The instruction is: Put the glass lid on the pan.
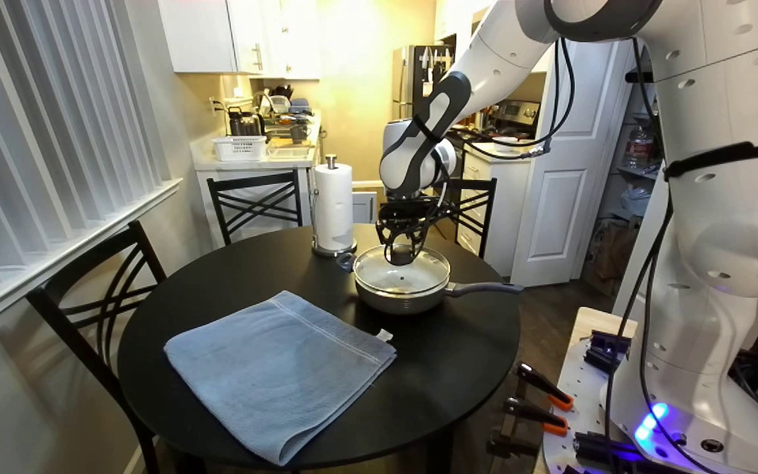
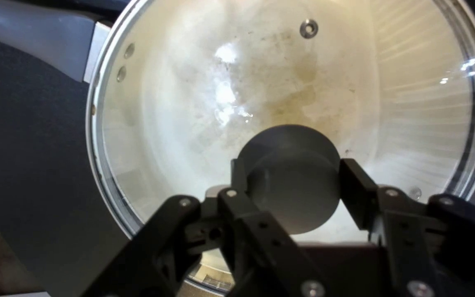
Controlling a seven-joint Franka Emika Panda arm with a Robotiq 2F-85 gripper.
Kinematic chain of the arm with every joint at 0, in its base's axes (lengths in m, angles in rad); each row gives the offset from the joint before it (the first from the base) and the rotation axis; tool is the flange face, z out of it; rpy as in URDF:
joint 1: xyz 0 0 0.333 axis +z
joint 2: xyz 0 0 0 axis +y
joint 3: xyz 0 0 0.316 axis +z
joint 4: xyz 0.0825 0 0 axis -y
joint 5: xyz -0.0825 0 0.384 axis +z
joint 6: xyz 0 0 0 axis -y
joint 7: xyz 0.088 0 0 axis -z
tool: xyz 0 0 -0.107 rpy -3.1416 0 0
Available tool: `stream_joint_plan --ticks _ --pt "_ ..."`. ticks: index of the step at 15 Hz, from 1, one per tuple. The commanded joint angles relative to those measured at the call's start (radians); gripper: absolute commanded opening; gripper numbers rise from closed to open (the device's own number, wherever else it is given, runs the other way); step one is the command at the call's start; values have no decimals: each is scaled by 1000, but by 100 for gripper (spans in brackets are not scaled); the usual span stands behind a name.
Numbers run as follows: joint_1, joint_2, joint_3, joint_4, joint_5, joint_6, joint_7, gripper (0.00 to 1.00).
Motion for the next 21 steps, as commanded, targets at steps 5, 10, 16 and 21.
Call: stream_joint_plan --ticks 5,10,16,21 --pt "2 19 -16 52 11 -16 21 32" --pt "4 52 -16 62 18 -14 17 32" --pt "4 49 -12 61 24 -20 13 32" --pt "7 39 -12 57 21 -28 10 32"
